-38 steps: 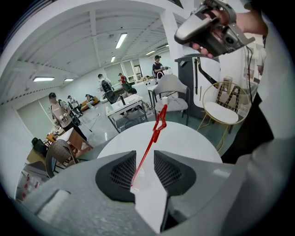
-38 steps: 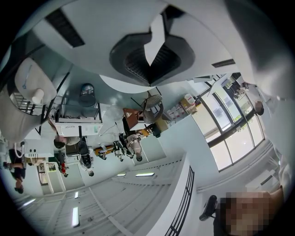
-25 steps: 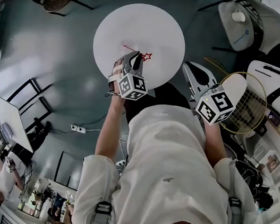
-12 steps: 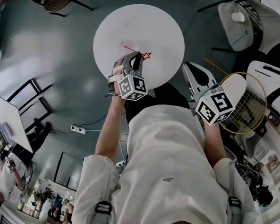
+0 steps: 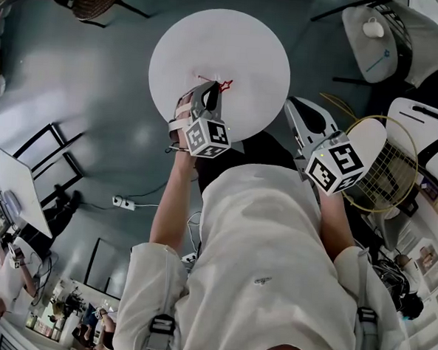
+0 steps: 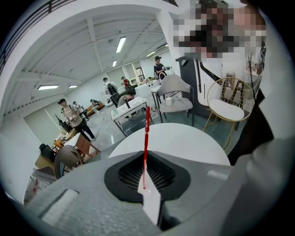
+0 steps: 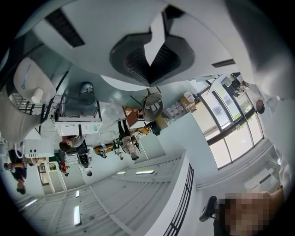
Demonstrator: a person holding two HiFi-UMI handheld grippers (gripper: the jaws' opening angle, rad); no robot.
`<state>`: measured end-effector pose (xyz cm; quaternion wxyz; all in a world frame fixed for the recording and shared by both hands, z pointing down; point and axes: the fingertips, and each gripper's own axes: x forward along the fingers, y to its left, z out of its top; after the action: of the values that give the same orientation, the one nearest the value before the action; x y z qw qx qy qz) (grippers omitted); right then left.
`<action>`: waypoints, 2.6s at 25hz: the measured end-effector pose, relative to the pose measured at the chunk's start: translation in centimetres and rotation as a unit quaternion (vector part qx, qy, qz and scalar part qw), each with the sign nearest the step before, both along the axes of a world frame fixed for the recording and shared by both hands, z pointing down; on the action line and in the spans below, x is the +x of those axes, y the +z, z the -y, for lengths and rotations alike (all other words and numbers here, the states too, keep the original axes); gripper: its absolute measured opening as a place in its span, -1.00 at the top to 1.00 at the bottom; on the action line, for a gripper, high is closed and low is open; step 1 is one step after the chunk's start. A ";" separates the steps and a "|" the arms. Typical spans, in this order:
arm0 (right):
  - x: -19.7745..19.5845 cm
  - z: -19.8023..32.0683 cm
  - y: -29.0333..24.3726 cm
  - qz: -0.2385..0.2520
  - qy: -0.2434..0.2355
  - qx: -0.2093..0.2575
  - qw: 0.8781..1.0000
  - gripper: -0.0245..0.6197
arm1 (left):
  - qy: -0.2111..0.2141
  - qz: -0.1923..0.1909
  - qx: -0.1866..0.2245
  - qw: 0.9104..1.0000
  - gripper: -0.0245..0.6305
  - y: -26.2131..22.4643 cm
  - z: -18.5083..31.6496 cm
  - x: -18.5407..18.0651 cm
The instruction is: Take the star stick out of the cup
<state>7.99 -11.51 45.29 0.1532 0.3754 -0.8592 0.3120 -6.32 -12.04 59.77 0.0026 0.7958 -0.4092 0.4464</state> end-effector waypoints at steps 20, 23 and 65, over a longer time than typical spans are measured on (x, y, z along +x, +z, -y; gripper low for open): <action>-0.8 0.4 -1.0 0.014 -0.007 0.016 1.000 0.90 | -0.007 -0.007 0.017 1.000 0.85 -2.1 0.0 -0.2; -0.7 0.4 -1.2 0.021 -0.007 0.020 1.000 0.90 | -0.011 -0.014 0.025 1.000 0.85 -3.3 -0.2 0.2; -4.1 0.7 -5.0 0.053 -0.062 0.079 0.994 0.90 | -0.163 -0.411 0.186 0.878 0.85 -25.0 -3.9 -3.3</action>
<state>3.85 -12.23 40.32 0.0960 0.3155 -0.9095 0.2530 -9.67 -8.18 34.75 0.0956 0.8153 -0.5710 -0.0113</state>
